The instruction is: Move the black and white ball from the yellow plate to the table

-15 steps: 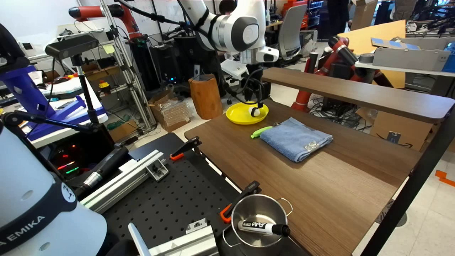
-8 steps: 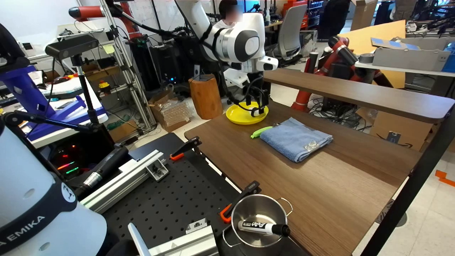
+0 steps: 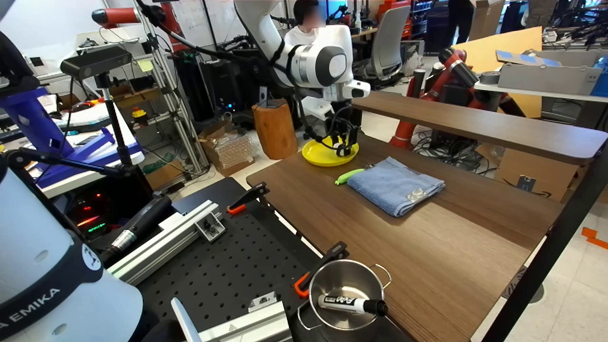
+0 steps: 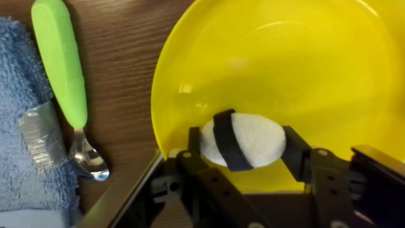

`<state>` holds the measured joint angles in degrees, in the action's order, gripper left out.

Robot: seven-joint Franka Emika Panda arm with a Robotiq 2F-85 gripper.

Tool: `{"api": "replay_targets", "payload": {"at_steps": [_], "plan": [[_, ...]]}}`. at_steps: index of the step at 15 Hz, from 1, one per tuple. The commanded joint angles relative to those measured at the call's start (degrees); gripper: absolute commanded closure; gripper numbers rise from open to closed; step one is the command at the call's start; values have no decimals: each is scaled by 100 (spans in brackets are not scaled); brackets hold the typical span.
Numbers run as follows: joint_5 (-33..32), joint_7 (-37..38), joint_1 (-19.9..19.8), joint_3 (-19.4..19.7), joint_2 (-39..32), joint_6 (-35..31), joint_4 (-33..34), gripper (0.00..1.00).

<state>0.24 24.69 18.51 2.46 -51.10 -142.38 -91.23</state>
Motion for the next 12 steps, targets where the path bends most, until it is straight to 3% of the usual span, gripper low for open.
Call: {"api": "replay_targets", "payload": {"at_steps": [1, 5, 12], "plan": [[-139, 186, 107, 140, -166, 329, 348, 66], [-207, 105, 88, 99, -93, 422, 283, 91], [-326, -30, 52, 89, 406, 560, -236, 94]]}}
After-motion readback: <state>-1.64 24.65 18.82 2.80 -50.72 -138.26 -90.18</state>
